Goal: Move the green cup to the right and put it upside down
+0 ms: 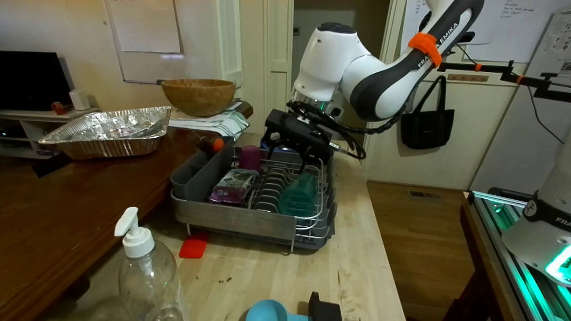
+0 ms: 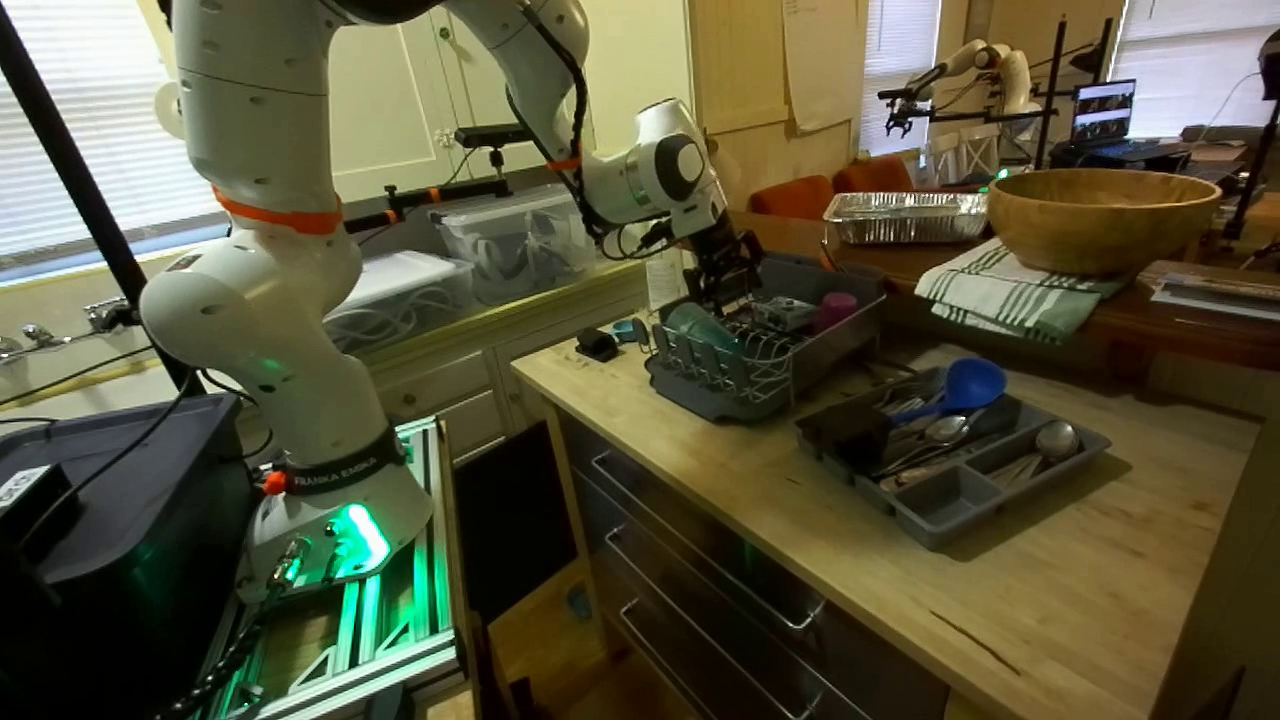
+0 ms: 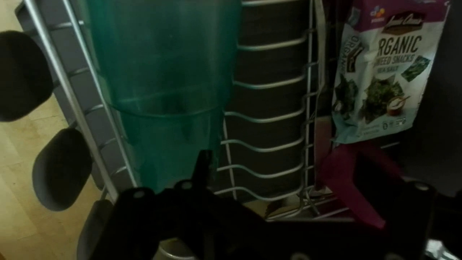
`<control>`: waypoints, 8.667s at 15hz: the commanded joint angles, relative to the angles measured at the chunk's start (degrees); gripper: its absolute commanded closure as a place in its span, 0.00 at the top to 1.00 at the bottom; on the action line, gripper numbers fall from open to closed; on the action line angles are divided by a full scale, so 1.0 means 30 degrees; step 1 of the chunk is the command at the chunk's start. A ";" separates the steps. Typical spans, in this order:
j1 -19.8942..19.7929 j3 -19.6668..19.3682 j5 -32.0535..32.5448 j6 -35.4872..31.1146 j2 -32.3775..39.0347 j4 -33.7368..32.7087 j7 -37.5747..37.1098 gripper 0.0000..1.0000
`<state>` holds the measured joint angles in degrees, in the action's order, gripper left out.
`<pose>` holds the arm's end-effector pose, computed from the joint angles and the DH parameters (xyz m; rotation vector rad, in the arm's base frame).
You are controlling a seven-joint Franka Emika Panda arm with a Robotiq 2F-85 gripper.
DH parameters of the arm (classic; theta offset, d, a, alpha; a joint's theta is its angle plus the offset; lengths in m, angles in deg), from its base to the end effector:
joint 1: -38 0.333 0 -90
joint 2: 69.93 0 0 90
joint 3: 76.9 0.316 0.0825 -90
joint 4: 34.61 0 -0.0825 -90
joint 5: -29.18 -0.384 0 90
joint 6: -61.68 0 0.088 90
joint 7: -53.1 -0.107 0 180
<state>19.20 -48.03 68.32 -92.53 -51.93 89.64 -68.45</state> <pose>0.5699 0.1168 0.2890 -2.2496 1.9077 -0.4734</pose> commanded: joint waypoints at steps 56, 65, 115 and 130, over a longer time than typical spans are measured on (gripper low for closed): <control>1.2635 -0.9842 0.1774 0.5879 -0.1879 -0.1837 0.7686 0.47; 1.1895 -0.7965 1.0160 0.6366 -0.2837 -0.0391 0.1205 0.47; 0.8926 -0.6592 1.9399 1.2818 0.1228 -0.1327 -0.7432 1.00; 0.8568 -0.6132 1.7277 0.5355 -0.4152 0.0978 -0.9148 1.00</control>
<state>46.18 -66.48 122.10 -69.36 -57.94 88.12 -93.26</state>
